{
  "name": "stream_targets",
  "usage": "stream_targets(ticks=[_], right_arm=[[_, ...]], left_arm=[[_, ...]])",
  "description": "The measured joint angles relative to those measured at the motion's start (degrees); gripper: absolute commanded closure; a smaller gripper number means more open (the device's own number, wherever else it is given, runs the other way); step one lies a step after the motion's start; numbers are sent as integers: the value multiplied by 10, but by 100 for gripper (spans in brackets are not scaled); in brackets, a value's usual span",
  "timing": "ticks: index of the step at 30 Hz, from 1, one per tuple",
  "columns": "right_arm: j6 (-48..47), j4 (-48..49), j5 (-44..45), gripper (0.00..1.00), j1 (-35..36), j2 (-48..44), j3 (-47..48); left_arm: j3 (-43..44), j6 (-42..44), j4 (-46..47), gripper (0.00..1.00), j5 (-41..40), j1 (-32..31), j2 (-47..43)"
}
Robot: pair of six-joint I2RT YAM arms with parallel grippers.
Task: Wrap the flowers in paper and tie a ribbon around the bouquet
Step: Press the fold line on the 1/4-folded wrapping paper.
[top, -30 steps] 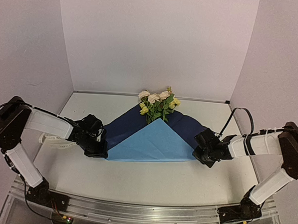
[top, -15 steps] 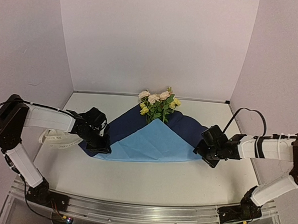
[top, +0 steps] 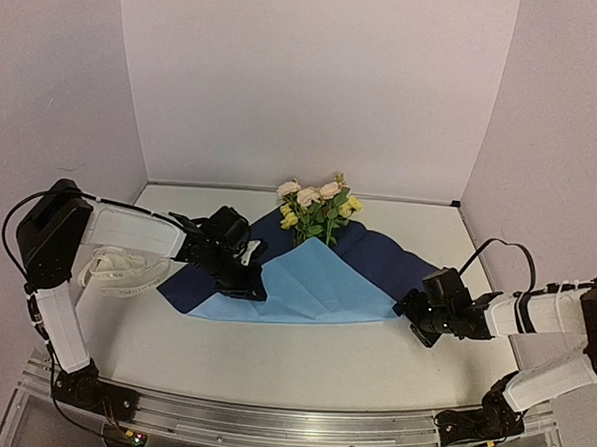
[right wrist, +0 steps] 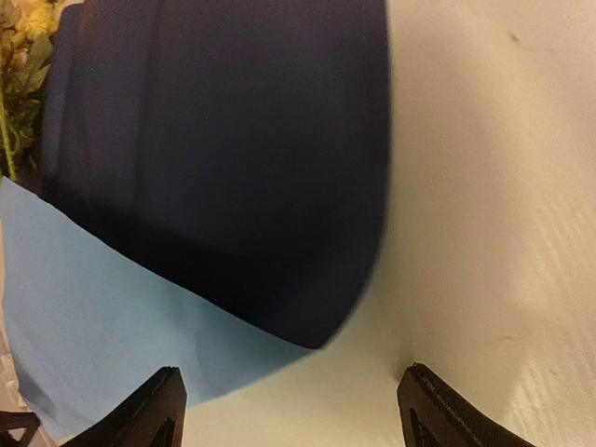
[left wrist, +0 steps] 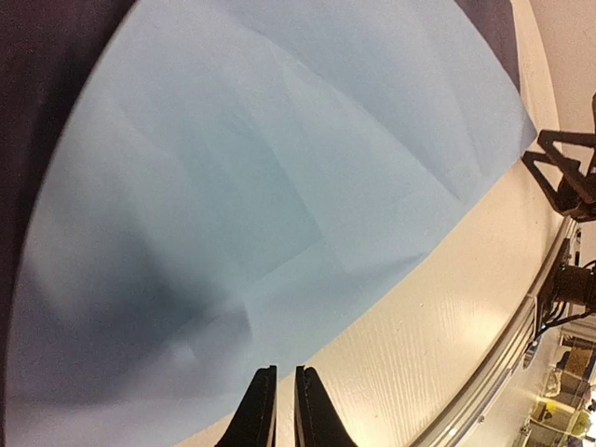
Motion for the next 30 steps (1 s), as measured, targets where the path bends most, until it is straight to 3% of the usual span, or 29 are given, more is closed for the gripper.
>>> stream_targets(ticks=[6, 12, 19, 30], right_arm=[[34, 184, -20, 37, -1, 50, -37], [55, 287, -15, 52, -1, 53, -94], [47, 313, 18, 58, -1, 19, -143], [11, 312, 30, 82, -1, 39, -136]], left_arm=[[74, 7, 8, 93, 31, -1, 89], [157, 4, 11, 94, 45, -1, 147], [217, 2, -4, 94, 46, -1, 199], [265, 2, -30, 95, 56, -1, 233]])
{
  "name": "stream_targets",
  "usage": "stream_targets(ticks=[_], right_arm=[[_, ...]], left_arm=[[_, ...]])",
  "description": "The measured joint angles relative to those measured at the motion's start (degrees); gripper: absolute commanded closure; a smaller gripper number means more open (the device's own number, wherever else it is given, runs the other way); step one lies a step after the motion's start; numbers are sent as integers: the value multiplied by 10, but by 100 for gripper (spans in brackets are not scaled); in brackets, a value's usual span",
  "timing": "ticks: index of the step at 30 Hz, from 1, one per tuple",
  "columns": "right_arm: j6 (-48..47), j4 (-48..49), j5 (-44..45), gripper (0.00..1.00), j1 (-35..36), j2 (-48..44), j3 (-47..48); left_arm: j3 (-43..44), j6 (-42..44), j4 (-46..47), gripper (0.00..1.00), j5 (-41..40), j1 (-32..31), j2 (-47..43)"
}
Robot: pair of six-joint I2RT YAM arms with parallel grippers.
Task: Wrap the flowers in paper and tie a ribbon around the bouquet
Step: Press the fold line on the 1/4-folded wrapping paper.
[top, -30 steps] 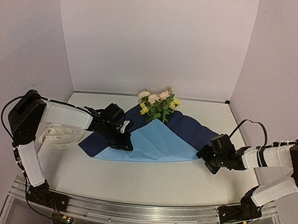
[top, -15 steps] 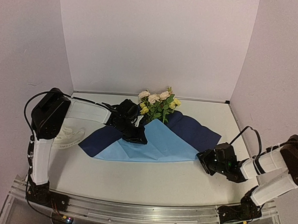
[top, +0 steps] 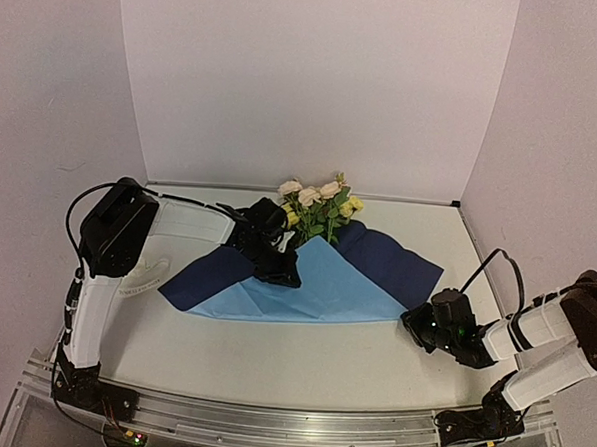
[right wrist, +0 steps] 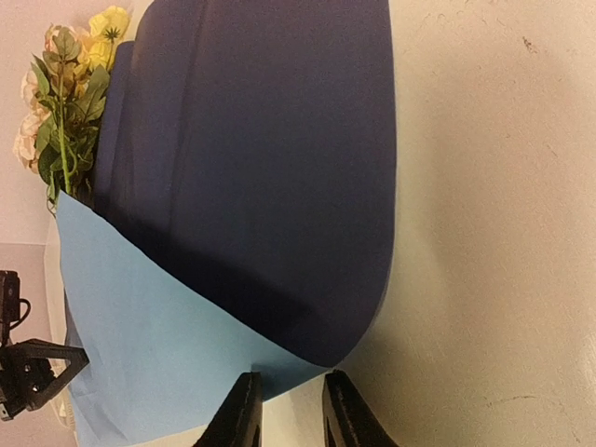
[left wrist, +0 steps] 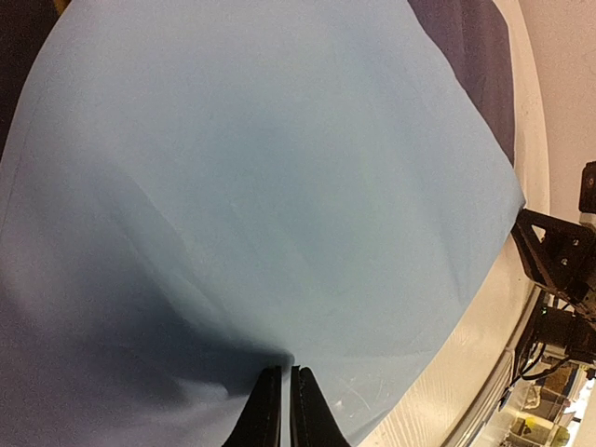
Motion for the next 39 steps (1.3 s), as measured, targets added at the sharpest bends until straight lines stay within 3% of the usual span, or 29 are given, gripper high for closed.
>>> stream_targets(ticks=[5, 10, 14, 16, 25, 29, 39], right_arm=[[-3, -3, 2, 99, 0, 0, 0], [-3, -5, 2, 99, 0, 0, 0], [-2, -9, 2, 57, 0, -7, 0], [5, -8, 2, 48, 0, -12, 0], [45, 6, 3, 44, -6, -12, 1], [56, 28, 2, 51, -14, 2, 2], [48, 41, -3, 91, -24, 37, 7]], left_arm=[[6, 0, -1, 95, 0, 0, 3], [12, 1, -10, 94, 4, 0, 3], [23, 4, -15, 94, 11, -2, 3], [29, 6, -14, 94, 16, -3, 3], [31, 12, -14, 94, 31, -14, 3], [31, 13, -14, 94, 37, -17, 3], [68, 15, -18, 94, 66, -33, 23]])
